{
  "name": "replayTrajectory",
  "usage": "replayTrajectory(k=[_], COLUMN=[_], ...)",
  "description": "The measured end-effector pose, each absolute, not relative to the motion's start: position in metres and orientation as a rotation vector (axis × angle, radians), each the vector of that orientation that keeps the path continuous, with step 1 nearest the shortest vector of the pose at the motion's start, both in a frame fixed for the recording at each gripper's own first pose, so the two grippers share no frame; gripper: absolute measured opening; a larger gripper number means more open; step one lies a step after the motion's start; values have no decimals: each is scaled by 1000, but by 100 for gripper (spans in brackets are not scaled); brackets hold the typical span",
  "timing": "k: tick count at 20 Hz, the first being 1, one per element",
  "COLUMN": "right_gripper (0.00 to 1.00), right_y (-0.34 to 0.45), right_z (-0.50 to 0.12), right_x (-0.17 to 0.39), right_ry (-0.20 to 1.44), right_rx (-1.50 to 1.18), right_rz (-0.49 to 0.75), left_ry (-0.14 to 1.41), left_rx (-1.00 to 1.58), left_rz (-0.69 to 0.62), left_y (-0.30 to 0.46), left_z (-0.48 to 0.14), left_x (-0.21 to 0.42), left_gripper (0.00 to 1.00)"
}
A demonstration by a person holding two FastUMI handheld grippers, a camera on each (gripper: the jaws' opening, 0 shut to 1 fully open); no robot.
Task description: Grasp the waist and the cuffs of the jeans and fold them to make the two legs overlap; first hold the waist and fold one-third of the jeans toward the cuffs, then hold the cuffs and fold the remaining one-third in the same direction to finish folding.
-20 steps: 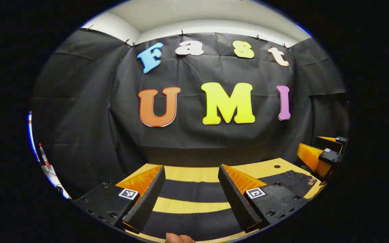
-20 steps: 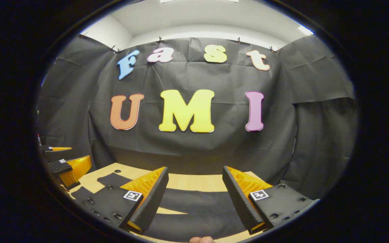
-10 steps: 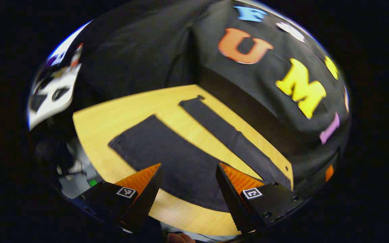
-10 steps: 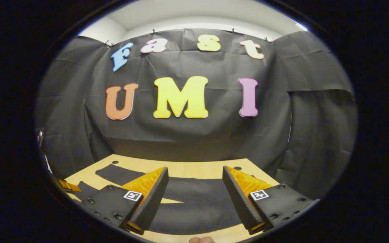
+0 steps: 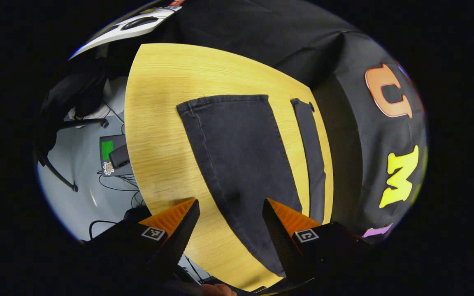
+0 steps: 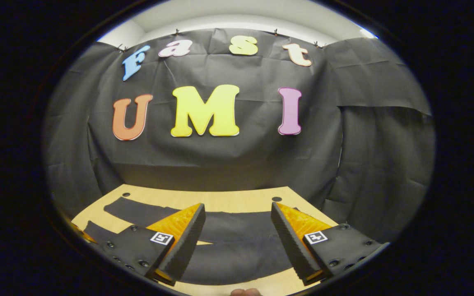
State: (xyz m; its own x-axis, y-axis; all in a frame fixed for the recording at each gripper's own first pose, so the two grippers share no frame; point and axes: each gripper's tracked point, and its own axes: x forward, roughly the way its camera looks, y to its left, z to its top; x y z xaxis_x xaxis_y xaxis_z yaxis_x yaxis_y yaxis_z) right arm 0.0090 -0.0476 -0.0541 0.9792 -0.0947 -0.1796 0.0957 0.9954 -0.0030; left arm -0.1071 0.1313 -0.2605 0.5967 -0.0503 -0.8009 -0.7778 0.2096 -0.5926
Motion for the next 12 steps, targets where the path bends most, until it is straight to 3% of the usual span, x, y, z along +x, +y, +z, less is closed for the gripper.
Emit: replayTrajectory(k=[6, 11, 12], right_gripper=[99, 96, 97], right_y=[-67, -107, -121], right_z=[-66, -106, -118], right_x=[10, 10, 9], right_ry=[216, 331, 371], right_rx=[29, 160, 223], right_rz=[-166, -262, -292], left_ry=[775, 678, 687], left_rx=[-1430, -1458, -1472], left_rz=[627, 546, 542], left_y=[144, 147, 148], left_z=[-266, -266, -272], left_x=[-81, -50, -48], left_gripper=[94, 93, 89])
